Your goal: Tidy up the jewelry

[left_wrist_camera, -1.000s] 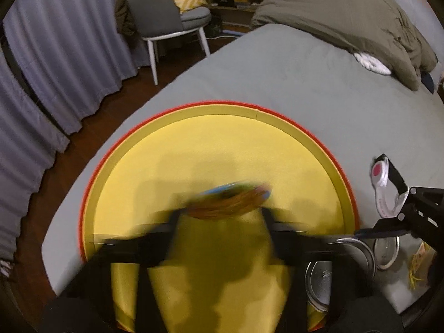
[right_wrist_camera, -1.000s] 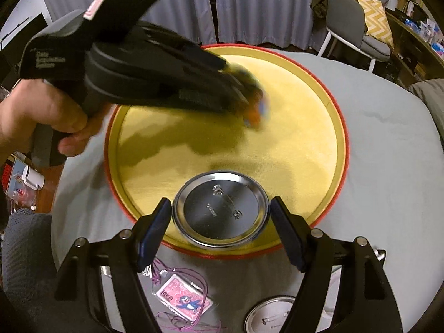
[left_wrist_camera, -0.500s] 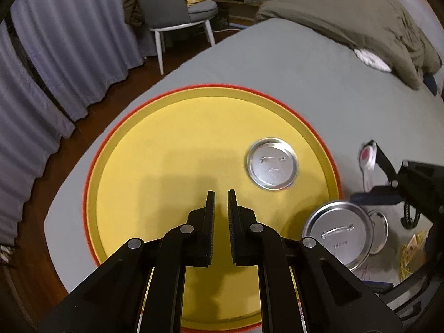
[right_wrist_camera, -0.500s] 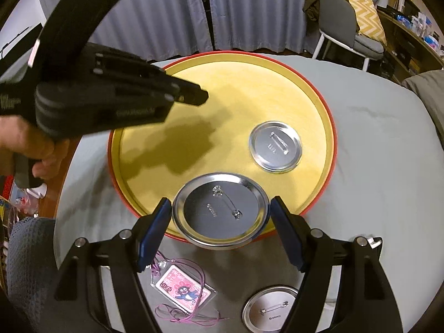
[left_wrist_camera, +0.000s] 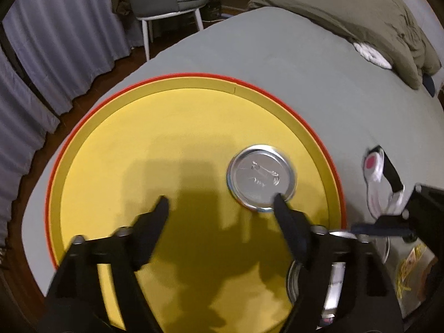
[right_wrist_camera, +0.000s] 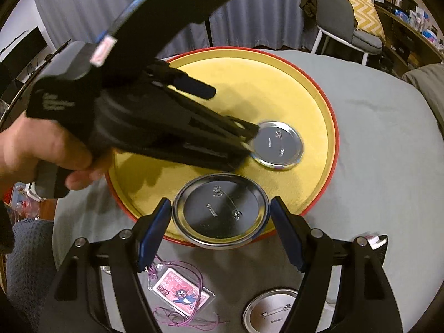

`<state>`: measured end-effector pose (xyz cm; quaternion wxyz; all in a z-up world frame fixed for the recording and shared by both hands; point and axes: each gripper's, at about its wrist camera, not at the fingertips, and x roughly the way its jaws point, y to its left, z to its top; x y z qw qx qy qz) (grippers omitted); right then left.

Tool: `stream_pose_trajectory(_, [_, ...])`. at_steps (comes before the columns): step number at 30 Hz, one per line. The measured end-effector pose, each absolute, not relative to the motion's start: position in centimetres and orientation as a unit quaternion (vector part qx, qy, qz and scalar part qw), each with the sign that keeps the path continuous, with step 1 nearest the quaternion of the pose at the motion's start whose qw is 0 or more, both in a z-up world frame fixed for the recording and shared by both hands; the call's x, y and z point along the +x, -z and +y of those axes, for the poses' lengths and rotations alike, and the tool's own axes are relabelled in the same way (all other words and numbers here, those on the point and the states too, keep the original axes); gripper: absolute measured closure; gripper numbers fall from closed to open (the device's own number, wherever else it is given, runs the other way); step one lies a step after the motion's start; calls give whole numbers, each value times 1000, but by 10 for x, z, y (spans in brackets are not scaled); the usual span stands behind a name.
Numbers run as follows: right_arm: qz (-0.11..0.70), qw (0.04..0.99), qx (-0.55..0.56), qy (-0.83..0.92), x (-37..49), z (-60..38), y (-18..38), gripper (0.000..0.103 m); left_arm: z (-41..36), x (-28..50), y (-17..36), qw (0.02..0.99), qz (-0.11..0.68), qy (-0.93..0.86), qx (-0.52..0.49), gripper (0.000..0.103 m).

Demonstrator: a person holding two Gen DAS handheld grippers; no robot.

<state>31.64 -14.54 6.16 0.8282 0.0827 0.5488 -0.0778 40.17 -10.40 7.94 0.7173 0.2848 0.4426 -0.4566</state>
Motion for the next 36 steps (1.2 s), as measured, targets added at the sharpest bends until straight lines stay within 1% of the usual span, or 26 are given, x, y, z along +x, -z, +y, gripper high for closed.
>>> stream_pose_trajectory(2, [549,827,85,81,316,-147,-60,34,-109,403,-76,715,442,459,287,20])
stream_pose_trajectory(8, [552,825,94,83,316,-150,-57,34,-132,399,-57,700,437,466,320,16])
stream_pose_trajectory(11, [553,823,95,84,317,-151,-55,34,-141,392,-49,691,427,472,342,15])
stream_pose_trajectory(17, [561,817,97,86,314,-157,-52,34,-146,390,-40,680,429,487,341,15])
stream_pose_trajectory(29, [568,814,86,80,301,-146,-52,34,-145,374,-44,670,393,511,367,13])
stream_pose_trajectory(33, [568,815,82,80,304,-142,-56,34,-148,372,-37,666,394,502,387,13])
stream_pose_trajectory(36, [568,815,85,80,305,-140,-56,34,-149,374,-37,664,407,502,377,13])
